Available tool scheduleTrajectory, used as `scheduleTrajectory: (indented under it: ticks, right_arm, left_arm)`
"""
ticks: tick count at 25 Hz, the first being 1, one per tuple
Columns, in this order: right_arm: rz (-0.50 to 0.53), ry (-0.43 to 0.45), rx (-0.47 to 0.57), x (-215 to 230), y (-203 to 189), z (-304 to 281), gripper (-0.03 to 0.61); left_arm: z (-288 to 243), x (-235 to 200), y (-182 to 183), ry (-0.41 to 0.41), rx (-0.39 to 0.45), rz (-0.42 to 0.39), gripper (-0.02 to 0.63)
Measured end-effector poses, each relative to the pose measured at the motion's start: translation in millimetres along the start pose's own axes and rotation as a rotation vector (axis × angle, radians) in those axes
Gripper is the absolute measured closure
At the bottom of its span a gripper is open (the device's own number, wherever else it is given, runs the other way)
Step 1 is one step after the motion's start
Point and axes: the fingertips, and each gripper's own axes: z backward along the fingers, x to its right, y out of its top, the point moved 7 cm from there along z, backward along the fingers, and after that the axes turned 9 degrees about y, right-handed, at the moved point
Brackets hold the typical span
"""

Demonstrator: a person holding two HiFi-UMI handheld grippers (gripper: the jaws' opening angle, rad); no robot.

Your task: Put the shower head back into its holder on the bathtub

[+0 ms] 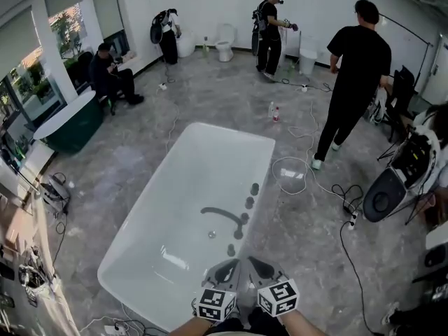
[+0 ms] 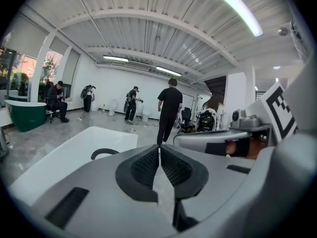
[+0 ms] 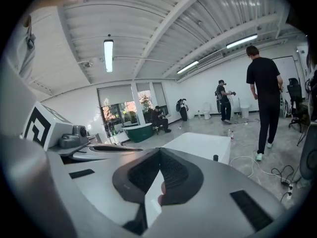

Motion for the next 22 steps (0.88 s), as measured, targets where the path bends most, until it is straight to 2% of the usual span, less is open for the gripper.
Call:
scheduleTrajectory:
  ticks: [9,22]
  right_arm:
    - [0.018,-0.069,0.049,-17.0,9.9,19.2,0.565]
    - [0.041,-0.053,0.047,-15.9,20.3,17.7,0.565]
  left_arm:
    - [17.3,12.4,11.5,-0.062,0.059,-0.037,0.598]
    - [19.4,12.8,25.7,-0.035,0.092,-0.034,0.598]
